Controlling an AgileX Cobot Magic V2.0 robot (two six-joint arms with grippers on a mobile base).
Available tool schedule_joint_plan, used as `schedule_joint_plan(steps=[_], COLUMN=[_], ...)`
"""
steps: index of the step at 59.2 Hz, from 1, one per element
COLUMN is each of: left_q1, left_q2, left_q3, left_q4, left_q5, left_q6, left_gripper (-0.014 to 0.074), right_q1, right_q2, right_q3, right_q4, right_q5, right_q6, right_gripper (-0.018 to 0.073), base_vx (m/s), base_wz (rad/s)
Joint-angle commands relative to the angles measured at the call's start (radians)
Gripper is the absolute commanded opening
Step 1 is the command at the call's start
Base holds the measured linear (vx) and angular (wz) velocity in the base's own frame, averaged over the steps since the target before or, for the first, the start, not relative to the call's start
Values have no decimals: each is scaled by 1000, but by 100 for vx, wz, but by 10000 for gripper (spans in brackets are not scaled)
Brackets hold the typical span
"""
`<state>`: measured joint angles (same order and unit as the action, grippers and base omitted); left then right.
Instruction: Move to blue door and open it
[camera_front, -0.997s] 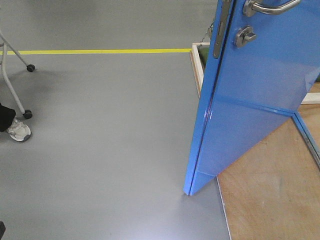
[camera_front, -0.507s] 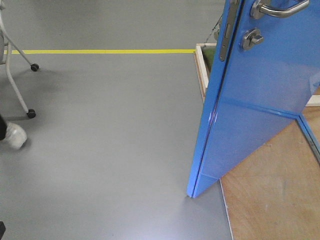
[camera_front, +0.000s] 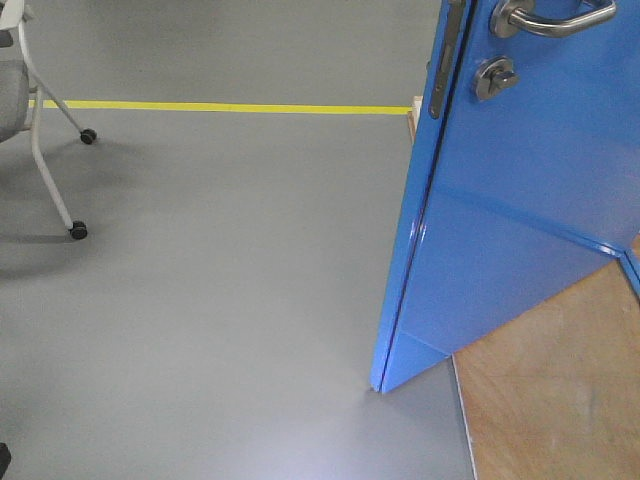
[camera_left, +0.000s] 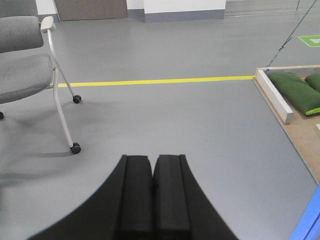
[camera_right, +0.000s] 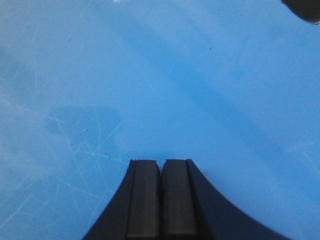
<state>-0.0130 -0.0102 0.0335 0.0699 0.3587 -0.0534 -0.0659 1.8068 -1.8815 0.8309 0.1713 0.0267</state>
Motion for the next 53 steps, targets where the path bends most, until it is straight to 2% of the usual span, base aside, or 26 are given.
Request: schedule_joint_plan(steps=[1,53], left_q1=[0,0], left_q2=[-18,-18], left_q3=[-31,-31], left_q4=[-2,-2], left_q5=[-81,-81], left_q6=[-4,-4], left_gripper=[71,71], right_q1=[10,10], right_q2=[-41,-41], right_q3=[-33,-33], right_q4=[11,11], right_q5=[-53,-53], right_q6=[-7,-7], right_gripper=[-4,-4], base_vx=[14,25], base_wz=[10,11])
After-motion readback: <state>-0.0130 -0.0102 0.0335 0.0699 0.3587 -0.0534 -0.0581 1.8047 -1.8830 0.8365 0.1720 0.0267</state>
